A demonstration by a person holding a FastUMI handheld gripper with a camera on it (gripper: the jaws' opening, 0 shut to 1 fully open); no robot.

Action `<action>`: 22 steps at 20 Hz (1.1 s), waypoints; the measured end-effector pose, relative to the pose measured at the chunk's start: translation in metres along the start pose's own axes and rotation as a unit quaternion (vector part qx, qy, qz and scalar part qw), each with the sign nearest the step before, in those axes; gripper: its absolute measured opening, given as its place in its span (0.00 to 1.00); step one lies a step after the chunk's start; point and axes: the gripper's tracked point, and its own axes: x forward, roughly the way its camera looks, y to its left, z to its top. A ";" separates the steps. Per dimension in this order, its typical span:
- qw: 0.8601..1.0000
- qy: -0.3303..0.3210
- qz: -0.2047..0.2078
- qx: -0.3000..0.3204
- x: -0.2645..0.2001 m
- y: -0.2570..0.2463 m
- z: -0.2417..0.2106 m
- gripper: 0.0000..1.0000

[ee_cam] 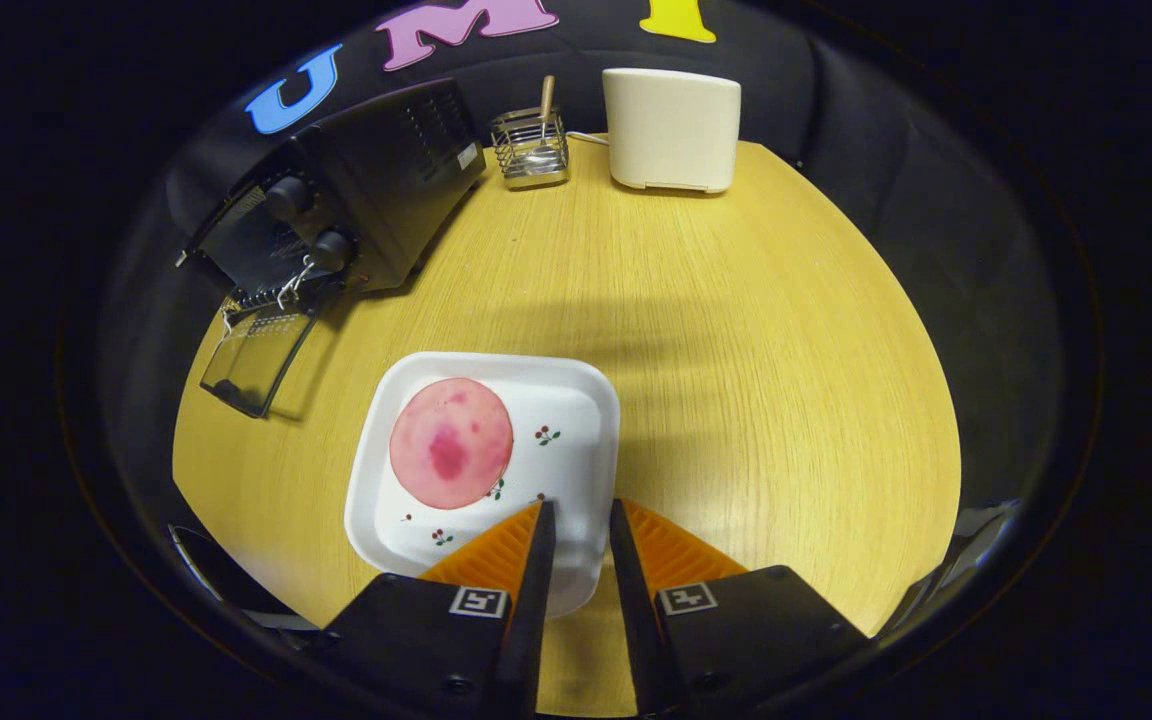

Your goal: Open the toaster oven, put the food inside, and close the toaster oven door.

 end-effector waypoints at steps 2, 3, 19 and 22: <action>1.000 0.010 0.017 0.019 0.003 -0.002 0.002 0.23; 0.999 0.014 0.028 0.027 0.006 -0.003 0.001 0.19; 0.979 0.036 0.130 0.154 -0.002 0.001 -0.006 0.05; 0.969 0.038 0.153 0.191 -0.009 0.007 -0.002 0.05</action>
